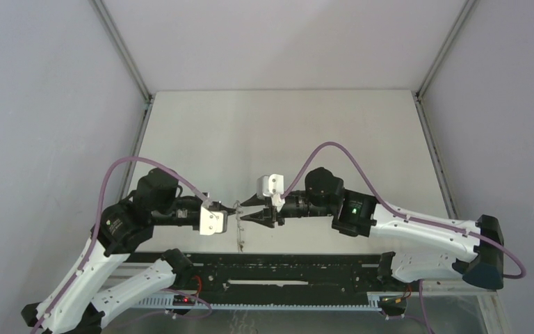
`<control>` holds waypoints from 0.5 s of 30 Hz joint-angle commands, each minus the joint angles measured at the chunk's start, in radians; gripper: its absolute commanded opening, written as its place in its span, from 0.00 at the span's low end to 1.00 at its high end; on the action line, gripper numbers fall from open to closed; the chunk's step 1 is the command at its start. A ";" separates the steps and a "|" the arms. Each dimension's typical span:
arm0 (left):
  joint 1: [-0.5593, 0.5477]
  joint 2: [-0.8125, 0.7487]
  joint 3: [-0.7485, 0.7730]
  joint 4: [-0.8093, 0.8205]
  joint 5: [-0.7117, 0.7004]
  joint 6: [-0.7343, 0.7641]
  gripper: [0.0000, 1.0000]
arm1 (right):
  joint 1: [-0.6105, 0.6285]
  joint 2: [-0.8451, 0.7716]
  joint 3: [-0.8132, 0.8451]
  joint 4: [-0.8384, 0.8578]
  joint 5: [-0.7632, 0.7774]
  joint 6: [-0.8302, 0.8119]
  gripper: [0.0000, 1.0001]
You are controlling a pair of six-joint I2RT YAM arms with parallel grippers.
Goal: Put the keys on the keyring
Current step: Adjust the keyring.
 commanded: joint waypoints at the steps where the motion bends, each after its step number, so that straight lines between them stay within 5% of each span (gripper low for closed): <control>1: -0.010 0.004 0.027 0.046 -0.001 0.009 0.00 | 0.010 0.021 0.059 -0.035 0.010 -0.063 0.42; 15: -0.017 0.009 0.026 0.044 0.003 -0.005 0.00 | 0.010 0.069 0.107 -0.035 0.011 -0.073 0.35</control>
